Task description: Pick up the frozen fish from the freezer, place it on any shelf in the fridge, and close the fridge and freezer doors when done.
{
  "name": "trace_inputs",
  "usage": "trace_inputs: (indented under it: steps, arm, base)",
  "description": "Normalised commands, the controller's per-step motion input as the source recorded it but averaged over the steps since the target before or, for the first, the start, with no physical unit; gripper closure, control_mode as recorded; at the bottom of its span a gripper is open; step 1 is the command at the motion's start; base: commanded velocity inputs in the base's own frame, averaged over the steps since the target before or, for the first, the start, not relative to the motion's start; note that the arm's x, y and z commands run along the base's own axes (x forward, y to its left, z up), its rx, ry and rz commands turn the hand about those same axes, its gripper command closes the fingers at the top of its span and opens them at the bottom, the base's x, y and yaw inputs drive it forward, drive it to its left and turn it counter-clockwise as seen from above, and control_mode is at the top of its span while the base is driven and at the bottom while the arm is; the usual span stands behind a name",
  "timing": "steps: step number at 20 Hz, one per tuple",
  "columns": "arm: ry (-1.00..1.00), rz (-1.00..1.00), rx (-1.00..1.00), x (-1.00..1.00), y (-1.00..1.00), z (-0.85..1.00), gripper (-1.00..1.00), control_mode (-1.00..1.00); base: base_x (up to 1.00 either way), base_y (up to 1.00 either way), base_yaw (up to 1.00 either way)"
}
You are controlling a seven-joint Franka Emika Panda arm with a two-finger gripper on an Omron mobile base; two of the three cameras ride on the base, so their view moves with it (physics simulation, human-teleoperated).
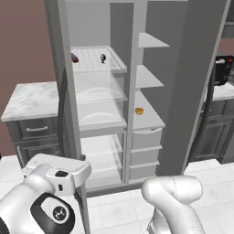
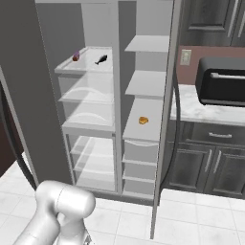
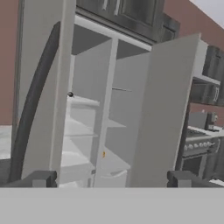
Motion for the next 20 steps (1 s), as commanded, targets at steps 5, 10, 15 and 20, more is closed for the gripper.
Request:
trace_inputs:
  steps: [5,10,15,20]
  arm:
    - [-0.01,-0.09,-0.02,0.76,0.23,-0.21,-1.0,-1.0]
    - [-0.01,-0.07,0.0,0.75,0.36,-0.23,-1.0,-1.0]
    - [0.0,-0.08,0.0,0.72,0.3,-0.17,-1.0,-1.0]
    - [0.0,-0.09,0.0,0.68,0.09,-0.15,-1.0,-1.0]
  base:
    - [0.0,0.0,0.0]
    - [0.0,0.0,0.0]
    - [0.0,0.0,0.0]
    - [0.0,0.0,0.0]
